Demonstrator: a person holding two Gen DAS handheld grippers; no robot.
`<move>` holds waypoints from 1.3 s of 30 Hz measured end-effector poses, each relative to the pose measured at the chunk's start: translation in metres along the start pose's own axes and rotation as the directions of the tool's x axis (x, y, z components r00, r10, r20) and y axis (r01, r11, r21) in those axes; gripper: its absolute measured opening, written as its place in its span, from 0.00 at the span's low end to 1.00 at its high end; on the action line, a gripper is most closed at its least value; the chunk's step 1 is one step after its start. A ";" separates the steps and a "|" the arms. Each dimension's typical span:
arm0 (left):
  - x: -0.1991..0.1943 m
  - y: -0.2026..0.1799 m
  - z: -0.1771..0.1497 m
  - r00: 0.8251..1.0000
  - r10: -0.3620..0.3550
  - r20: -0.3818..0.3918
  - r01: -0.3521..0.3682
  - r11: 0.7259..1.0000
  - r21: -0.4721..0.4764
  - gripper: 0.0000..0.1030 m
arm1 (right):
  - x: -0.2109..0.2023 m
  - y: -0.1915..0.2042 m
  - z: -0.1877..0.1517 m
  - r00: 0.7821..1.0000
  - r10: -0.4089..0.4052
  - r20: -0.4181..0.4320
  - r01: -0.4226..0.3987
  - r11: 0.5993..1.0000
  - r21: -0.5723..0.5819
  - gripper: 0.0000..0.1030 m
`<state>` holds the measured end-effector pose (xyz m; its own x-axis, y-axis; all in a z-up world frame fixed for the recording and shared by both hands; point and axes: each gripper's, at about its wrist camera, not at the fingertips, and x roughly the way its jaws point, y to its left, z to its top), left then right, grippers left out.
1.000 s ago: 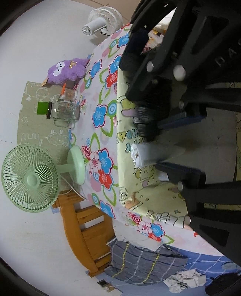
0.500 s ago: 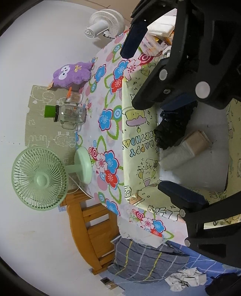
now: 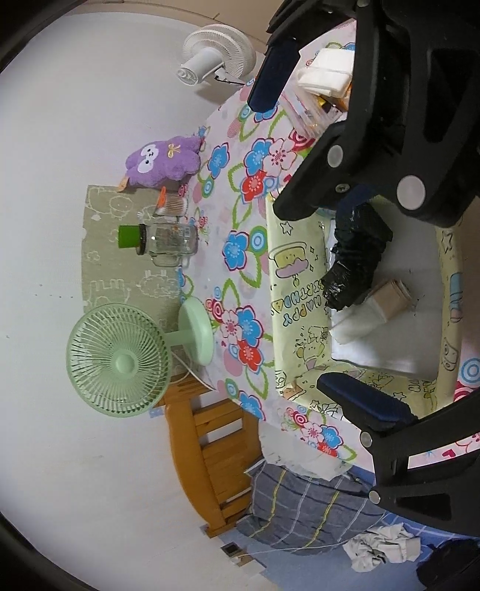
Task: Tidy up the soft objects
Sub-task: 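Withdraw both open tools from the yellow box back over the table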
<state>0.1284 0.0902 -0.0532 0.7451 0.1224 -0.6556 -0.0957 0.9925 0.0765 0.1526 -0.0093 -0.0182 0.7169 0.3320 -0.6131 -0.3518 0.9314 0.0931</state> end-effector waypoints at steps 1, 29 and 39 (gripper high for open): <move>-0.003 -0.002 0.000 1.000 0.003 0.007 -0.003 1.000 0.003 0.88 | -0.004 -0.001 0.000 1.000 -0.008 0.006 0.008 1.000 -0.001 0.90; -0.056 -0.061 0.000 0.992 -0.094 0.086 0.095 0.995 -0.003 1.00 | -0.081 -0.048 -0.005 0.991 -0.077 0.106 0.077 0.997 0.000 1.00; -0.067 -0.087 -0.003 0.989 -0.114 0.096 0.115 0.993 -0.004 1.00 | -0.099 -0.068 -0.010 0.987 -0.107 0.115 0.109 0.994 -0.009 1.00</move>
<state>0.0854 -0.0045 -0.0181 0.8108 0.0088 -0.5853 -0.0123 0.9999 -0.0021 0.0990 -0.1071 0.0285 0.8152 0.2451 -0.5248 -0.2771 0.9607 0.0182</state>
